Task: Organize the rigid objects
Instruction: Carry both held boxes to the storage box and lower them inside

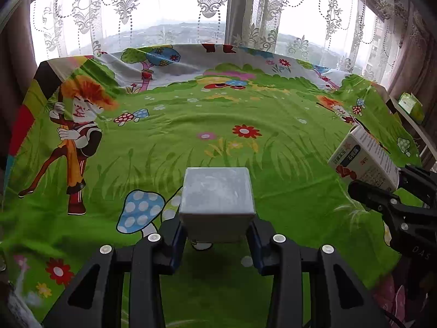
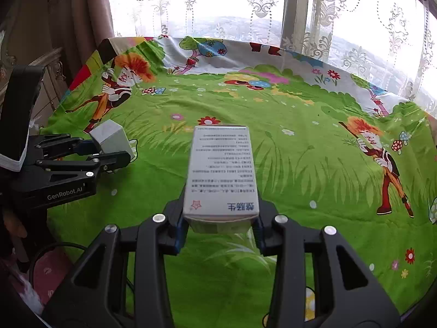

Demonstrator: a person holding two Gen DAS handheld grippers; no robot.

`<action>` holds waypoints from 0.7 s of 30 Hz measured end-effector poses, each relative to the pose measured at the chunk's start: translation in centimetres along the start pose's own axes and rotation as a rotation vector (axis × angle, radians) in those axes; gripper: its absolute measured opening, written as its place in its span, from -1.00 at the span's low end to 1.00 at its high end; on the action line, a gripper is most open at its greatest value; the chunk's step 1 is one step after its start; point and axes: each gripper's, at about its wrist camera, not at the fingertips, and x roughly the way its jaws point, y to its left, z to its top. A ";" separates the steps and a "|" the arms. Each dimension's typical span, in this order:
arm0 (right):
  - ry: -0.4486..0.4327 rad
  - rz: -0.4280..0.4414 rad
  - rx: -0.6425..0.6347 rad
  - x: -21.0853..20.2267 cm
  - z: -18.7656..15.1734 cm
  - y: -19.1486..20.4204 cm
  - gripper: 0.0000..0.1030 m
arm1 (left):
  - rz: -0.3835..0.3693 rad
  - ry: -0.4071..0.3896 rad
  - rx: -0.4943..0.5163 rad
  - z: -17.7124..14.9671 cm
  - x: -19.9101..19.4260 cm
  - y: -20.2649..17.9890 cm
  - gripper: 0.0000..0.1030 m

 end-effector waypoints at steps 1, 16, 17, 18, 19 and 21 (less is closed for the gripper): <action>-0.004 0.000 0.004 -0.4 -0.1 0.0 -0.17 | -0.003 -0.002 0.004 -0.2 -0.3 -0.2 -0.21; -0.076 -0.040 0.011 -7.9 -2.7 -0.2 -0.17 | -0.050 -0.053 0.115 -2.2 -5.8 -5.3 -0.21; -0.080 -0.043 0.015 -8.6 -3.0 -0.4 -0.17 | -0.055 -0.060 0.126 -2.2 -6.2 -5.9 -0.21; -0.083 -0.047 0.020 -9.3 -3.3 -0.7 -0.17 | -0.062 -0.066 0.136 -2.2 -6.6 -6.5 -0.21; -0.086 -0.053 0.024 -9.9 -3.5 -0.9 -0.17 | -0.071 -0.071 0.144 -2.2 -6.9 -7.1 -0.21; -0.090 -0.068 0.029 -11.0 -4.1 -1.3 -0.17 | -0.084 -0.083 0.162 -2.2 -7.6 -8.2 -0.21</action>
